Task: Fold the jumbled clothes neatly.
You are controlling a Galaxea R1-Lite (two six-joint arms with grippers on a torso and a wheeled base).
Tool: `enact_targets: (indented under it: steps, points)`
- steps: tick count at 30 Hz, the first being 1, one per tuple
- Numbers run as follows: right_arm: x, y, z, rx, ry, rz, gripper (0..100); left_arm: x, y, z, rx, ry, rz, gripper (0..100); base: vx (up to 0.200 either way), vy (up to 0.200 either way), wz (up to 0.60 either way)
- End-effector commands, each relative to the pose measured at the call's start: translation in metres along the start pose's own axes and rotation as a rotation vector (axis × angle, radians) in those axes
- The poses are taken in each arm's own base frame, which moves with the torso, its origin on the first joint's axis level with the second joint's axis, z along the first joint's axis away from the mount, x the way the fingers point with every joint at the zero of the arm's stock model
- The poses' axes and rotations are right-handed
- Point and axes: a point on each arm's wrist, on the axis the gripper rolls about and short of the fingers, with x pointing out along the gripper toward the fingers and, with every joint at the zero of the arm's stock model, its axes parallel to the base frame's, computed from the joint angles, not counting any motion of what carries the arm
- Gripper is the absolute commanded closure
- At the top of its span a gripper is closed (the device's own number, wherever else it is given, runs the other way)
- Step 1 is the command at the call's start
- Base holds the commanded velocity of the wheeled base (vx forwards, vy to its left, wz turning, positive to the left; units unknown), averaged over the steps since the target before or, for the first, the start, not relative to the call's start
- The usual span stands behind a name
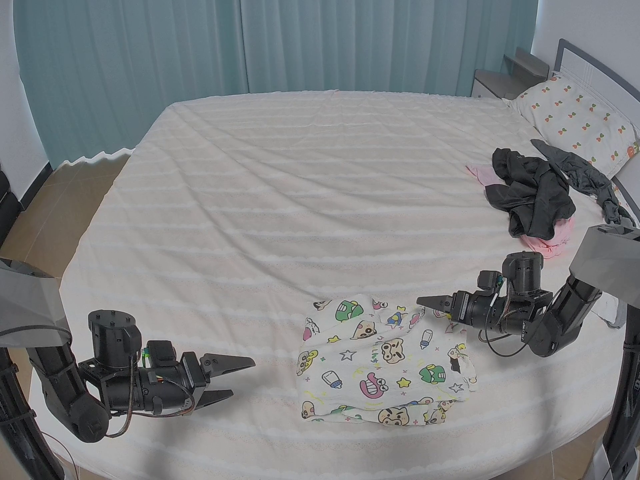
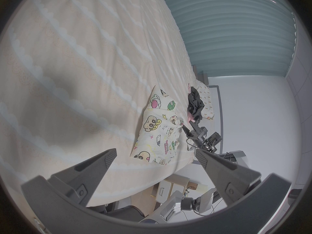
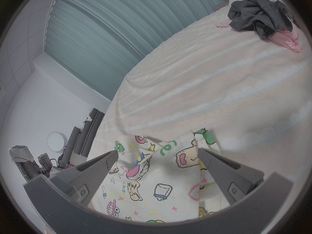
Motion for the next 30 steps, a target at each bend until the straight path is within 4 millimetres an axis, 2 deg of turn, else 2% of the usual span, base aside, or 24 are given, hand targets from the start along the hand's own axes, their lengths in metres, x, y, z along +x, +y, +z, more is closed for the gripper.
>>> enact_targets:
  steps: [1,16,17,21,24,30]
  points:
    - [0.000,-0.003,-0.002,0.004,0.005,-0.007,0,0.000,0.000,0.000,0.001,0.001,-0.001,0,0.000,0.000,0.00]
    - [0.010,-0.006,-0.009,-0.002,0.043,0.022,0,0.001,0.000,0.000,0.000,0.002,0.000,0,0.000,0.000,0.00]
    - [0.010,-0.006,-0.009,-0.002,0.045,0.026,100,0.001,0.000,0.000,0.000,0.002,0.000,0,0.000,0.000,0.00]
    - [0.006,-0.010,-0.007,0.018,0.080,0.111,100,0.000,0.000,0.000,0.001,0.001,-0.001,0,0.000,0.000,0.00]
    - [-0.002,-0.020,-0.001,0.038,0.094,0.172,100,0.000,0.000,0.000,0.000,0.000,0.000,0,0.000,0.000,0.00]
    - [-0.006,-0.029,0.003,0.049,0.086,0.177,100,0.000,0.000,0.000,0.001,0.001,-0.001,0,0.000,0.000,0.00]
